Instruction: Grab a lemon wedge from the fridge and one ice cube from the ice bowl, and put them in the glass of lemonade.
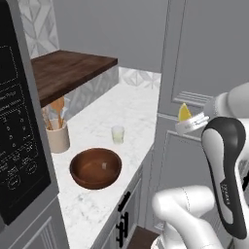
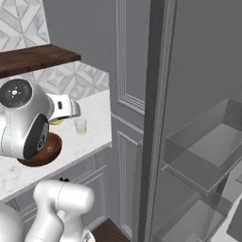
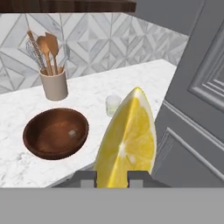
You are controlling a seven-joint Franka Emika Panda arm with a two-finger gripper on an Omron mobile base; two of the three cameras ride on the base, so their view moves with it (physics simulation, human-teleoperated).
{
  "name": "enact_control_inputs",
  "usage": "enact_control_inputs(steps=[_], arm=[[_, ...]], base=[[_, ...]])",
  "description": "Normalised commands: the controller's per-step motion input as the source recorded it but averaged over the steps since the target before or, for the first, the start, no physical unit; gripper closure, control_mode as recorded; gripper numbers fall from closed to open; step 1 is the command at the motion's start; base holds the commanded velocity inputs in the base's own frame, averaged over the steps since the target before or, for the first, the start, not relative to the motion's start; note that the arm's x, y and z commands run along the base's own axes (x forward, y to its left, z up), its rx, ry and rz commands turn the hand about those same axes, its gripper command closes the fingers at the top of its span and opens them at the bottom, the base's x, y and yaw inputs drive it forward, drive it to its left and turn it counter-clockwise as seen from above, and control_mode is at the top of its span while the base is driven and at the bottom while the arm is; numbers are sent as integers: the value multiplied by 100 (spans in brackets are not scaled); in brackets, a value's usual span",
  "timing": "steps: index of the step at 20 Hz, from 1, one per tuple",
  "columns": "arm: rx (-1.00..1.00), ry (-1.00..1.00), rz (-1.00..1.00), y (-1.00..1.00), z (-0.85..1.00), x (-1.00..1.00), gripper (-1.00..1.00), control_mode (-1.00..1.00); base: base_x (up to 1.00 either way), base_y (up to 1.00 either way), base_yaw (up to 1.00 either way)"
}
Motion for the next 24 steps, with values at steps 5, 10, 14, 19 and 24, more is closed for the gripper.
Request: enact_control_inputs(steps=[5,10,14,19,24], arm=[[0,0,0,0,0,0,100,100],[0,0,0,0,0,0,100,100],[0,0,0,0,0,0,100,100],[0,0,0,0,0,0,100,100],[0,4,0,4,0,26,100,-100]], base=[[21,0,30],[67,0,20],[67,2,4],[0,0,0],[5,0,0]])
